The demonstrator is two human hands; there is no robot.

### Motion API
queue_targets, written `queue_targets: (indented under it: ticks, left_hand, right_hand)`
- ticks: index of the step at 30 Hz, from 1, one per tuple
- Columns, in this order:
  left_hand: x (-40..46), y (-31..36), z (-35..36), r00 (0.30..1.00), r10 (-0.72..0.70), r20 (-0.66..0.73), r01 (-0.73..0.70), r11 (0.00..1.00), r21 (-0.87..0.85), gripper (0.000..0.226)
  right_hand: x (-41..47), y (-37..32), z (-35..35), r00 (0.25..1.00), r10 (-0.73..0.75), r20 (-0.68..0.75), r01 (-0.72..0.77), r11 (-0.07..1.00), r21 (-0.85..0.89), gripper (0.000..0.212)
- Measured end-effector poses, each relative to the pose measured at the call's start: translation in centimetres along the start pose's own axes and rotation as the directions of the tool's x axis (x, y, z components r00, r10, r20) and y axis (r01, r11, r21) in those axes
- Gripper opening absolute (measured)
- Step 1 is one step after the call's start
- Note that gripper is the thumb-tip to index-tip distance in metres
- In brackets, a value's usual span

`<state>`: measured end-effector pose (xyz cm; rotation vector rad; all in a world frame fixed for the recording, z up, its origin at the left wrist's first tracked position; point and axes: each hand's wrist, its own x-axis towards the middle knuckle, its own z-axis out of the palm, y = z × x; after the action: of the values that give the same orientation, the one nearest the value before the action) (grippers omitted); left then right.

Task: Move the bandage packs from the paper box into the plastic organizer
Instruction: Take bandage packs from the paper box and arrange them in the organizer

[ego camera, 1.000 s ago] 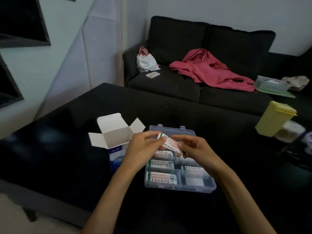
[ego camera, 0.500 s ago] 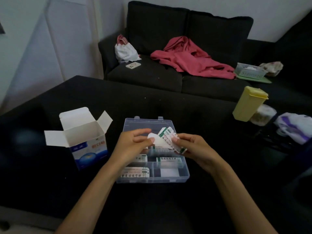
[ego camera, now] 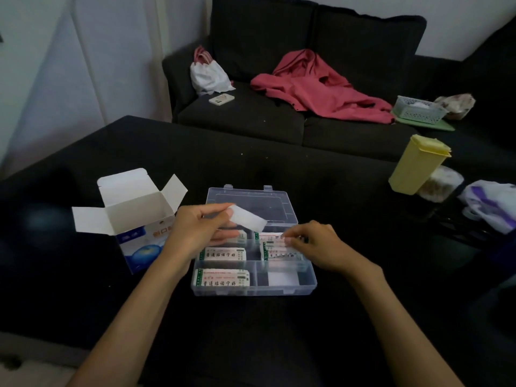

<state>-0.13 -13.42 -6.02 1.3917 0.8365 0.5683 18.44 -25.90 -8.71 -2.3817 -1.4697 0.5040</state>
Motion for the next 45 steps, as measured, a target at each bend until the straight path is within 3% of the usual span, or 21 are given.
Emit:
queue_targets:
  ticks: [4, 10, 14, 17, 19, 21, 23, 25, 26, 28, 39, 42, 45]
  left_hand:
    - [0.0, 0.1, -0.1, 1.000, 0.023, 0.018, -0.023, 1.000, 0.003, 0.019]
    - [0.0, 0.2, 0.1, 0.995, 0.099, 0.026, -0.100, 0.994, 0.047, 0.020]
    - [0.1, 0.3, 0.1, 0.989, 0.137, 0.049, -0.142, 0.979, 0.143, 0.017]
    - [0.1, 0.3, 0.3, 0.979, 0.174, 0.103, -0.193, 0.952, 0.236, 0.018]
    - [0.2, 0.1, 0.4, 0.969, 0.197, 0.147, -0.235, 0.921, 0.311, 0.019]
    - [0.3, -0.1, 0.7, 0.959, 0.201, 0.201, -0.264, 0.889, 0.374, 0.022]
    - [0.5, -0.4, 1.2, 0.948, 0.198, 0.250, -0.291, 0.858, 0.424, 0.026]
    - [0.7, -0.6, 1.9, 0.937, 0.204, 0.283, -0.319, 0.829, 0.460, 0.031]
    - [0.8, -0.8, 2.3, 0.933, 0.208, 0.294, -0.331, 0.818, 0.471, 0.031]
    - [1.0, -1.1, 2.9, 0.926, 0.218, 0.307, -0.348, 0.808, 0.476, 0.031]
    - [1.7, -2.2, 3.6, 0.918, 0.240, 0.315, -0.378, 0.766, 0.519, 0.027]
    - [1.4, -1.9, 3.3, 0.918, 0.298, 0.262, -0.390, 0.551, 0.738, 0.039]
    - [1.0, -1.5, 3.1, 0.912, 0.355, 0.206, -0.345, 0.391, 0.853, 0.028]
  right_hand:
    - [0.3, 0.4, 0.9, 0.999, -0.020, 0.029, 0.023, 0.994, -0.111, 0.022]
    - [0.3, 0.1, 0.6, 0.999, -0.046, -0.026, 0.043, 0.994, -0.104, 0.003]
    - [0.2, -0.1, 0.7, 0.986, -0.095, -0.137, 0.055, 0.960, -0.273, 0.017]
    - [0.1, -0.5, 0.6, 0.982, -0.132, -0.137, 0.071, 0.924, -0.376, 0.018]
    - [0.1, -0.4, 0.4, 0.987, -0.083, -0.139, 0.045, 0.965, -0.258, 0.012]
    - [0.1, -0.2, -0.3, 0.980, 0.027, -0.197, -0.020, 0.999, 0.037, 0.012]
    - [-0.2, -0.3, -1.6, 0.962, 0.175, -0.209, -0.060, 0.885, 0.462, 0.016]
    - [-0.6, -0.7, -2.6, 0.976, 0.215, -0.032, -0.133, 0.705, 0.696, 0.021]
    - [-0.7, -0.7, -2.6, 0.983, 0.178, 0.039, -0.155, 0.705, 0.692, 0.021]
    - [-0.7, -0.6, -2.2, 0.991, 0.095, 0.098, -0.135, 0.802, 0.581, 0.020]
    - [-0.6, -0.1, -1.9, 0.996, 0.030, 0.080, -0.060, 0.913, 0.404, 0.003]
    - [-0.4, 0.1, -1.6, 0.996, 0.079, -0.032, -0.073, 0.987, 0.146, 0.011]
    - [-0.1, 0.1, -0.9, 0.995, 0.095, -0.014, -0.094, 0.994, 0.053, 0.014]
